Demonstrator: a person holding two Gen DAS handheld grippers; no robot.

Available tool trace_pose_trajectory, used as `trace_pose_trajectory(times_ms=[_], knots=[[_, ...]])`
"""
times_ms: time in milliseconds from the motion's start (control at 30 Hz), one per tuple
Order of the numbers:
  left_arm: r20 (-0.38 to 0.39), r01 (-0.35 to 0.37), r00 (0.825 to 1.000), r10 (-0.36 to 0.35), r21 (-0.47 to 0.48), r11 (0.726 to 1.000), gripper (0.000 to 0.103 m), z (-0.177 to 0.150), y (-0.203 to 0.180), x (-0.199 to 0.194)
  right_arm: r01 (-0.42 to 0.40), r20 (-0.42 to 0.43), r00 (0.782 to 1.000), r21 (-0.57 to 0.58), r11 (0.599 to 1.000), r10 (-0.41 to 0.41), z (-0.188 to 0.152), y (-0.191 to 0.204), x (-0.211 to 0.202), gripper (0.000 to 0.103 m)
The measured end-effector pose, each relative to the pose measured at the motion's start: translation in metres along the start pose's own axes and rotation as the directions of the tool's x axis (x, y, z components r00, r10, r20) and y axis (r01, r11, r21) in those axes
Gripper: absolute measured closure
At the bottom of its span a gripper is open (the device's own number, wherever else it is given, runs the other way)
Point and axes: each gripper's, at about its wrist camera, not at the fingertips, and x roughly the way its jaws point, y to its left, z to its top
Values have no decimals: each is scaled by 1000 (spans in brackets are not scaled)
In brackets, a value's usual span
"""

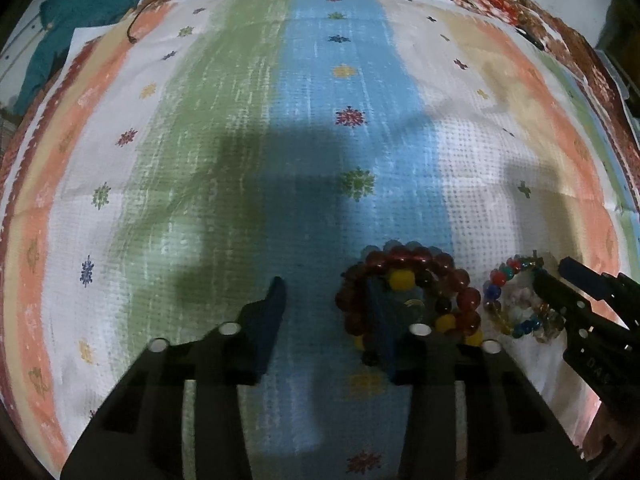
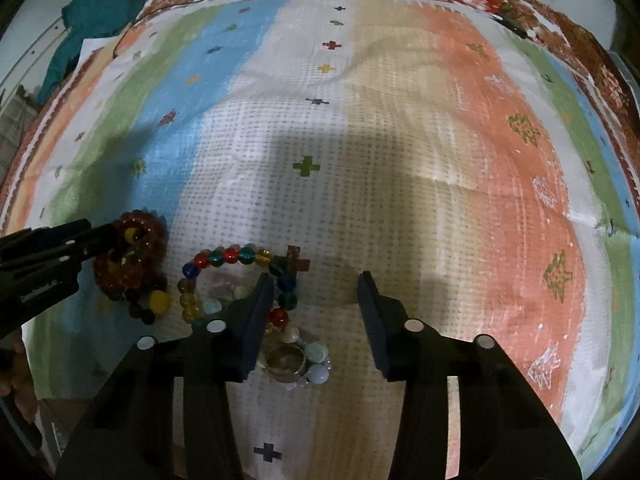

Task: Organize jewelry
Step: 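Grasp the red bead bracelet with the left gripper while the right grasps the multicolour bracelet, then lift both held bracelets and carry them back over the tin box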

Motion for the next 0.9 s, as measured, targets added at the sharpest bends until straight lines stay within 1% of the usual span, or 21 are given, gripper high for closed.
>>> trace_pose_trajectory(times_ms=[33, 100, 167, 233, 267, 367, 433, 500, 600, 733, 900], knots=[[0, 1, 1000, -1, -1, 1000, 71, 0, 0, 0, 2, 0, 1000, -3, 1000, -2, 0, 0, 0, 70], [2, 1, 1000, -1, 1, 1000, 72, -1, -1, 2, 5, -1, 1000, -16, 1000, -5, -1, 2, 1, 80], [10, -4, 1000, 4, 15, 1000, 74, -3, -4, 3, -7, -4, 1000, -23, 1000, 7, -2, 4, 1, 85], [6, 19, 1000, -19, 5, 1000, 81, -2, -3, 2, -9, -2, 1000, -30, 1000, 8, -3, 5, 1, 88], [2, 36, 999, -36, -13, 999, 82, -2, -1, 3, -11, -2, 1000, -32, 999, 11, -3, 5, 2, 90], [0, 72, 997, -72, -47, 996, 83, -3, 4, 4, -6, 2, 1000, -40, 999, 6, -4, 7, 2, 90], [-2, 95, 995, -96, -64, 993, 88, -3, 7, 5, -5, 7, 1000, -45, 999, 5, -3, 8, 2, 91], [-3, 113, 994, -114, -84, 990, 88, -3, 9, 6, -2, 9, 1000, -50, 999, 3, -4, 9, 1, 91], [4, 108, 994, -107, -65, 992, 88, -4, 6, 6, -1, 13, 1000, -55, 998, 2, -5, 9, 1, 92], [11, 109, 994, -109, -68, 992, 90, -2, 6, 2, -3, 21, 1000, -52, 999, 4, -5, 9, -3, 93], [40, 109, 993, -107, -59, 992, 90, 2, 6, -16, -4, 41, 999, -45, 999, 6, -3, 6, -12, 93]])
